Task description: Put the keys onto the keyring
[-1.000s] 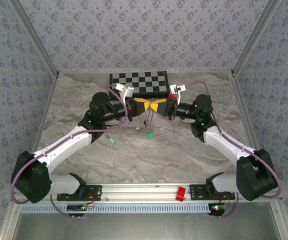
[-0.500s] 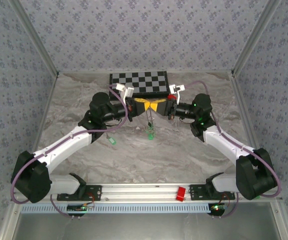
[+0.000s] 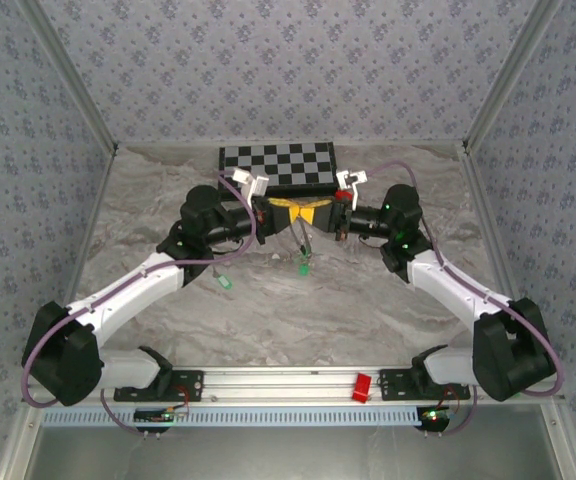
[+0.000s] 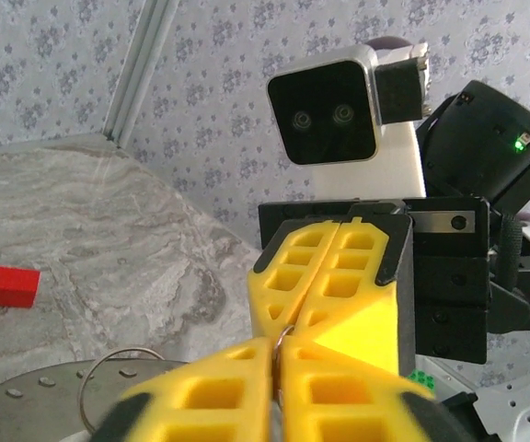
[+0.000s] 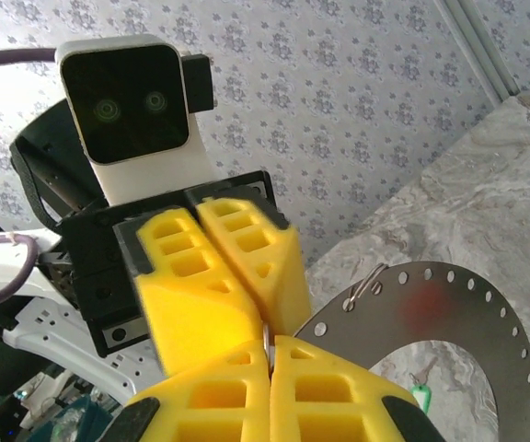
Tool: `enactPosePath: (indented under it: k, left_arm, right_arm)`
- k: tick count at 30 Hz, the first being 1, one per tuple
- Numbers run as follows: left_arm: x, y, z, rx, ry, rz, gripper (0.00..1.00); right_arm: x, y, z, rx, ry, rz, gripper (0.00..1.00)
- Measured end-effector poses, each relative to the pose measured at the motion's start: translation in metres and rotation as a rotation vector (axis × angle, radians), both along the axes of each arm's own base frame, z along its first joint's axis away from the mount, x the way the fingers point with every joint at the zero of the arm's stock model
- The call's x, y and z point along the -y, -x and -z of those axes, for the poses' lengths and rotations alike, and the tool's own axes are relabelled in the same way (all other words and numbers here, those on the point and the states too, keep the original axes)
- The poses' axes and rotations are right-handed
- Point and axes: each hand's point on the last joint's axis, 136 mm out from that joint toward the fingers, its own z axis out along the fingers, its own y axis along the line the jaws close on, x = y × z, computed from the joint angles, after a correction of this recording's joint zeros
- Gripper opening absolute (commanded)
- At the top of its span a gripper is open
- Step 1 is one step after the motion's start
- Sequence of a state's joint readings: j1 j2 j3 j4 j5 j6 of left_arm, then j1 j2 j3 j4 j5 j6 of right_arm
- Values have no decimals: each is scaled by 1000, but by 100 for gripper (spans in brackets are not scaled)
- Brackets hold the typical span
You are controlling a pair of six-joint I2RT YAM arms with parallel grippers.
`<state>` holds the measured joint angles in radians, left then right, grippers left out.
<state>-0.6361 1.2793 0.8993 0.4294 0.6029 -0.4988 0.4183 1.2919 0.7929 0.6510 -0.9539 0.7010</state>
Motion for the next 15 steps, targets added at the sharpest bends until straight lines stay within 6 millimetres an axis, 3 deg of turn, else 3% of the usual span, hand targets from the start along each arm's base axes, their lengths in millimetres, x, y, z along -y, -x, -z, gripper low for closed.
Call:
enactPosePath:
  k: [2, 4, 8, 15]
  left_arm:
    - [-1, -1, 1, -3, -2, -7, 60]
    - [-4, -3, 1, -7, -5, -21, 64]
    - [-20, -12, 1, -11, -14, -91, 91]
    - [-43, -16, 5, -11, -49, -187, 93]
  right_arm:
    - [1, 0, 5, 6, 28, 20, 0]
    - [3, 0, 9, 23, 62, 47, 0]
    - [7, 6, 14, 101, 148, 125, 0]
    - [10, 14, 24, 232, 298, 232, 0]
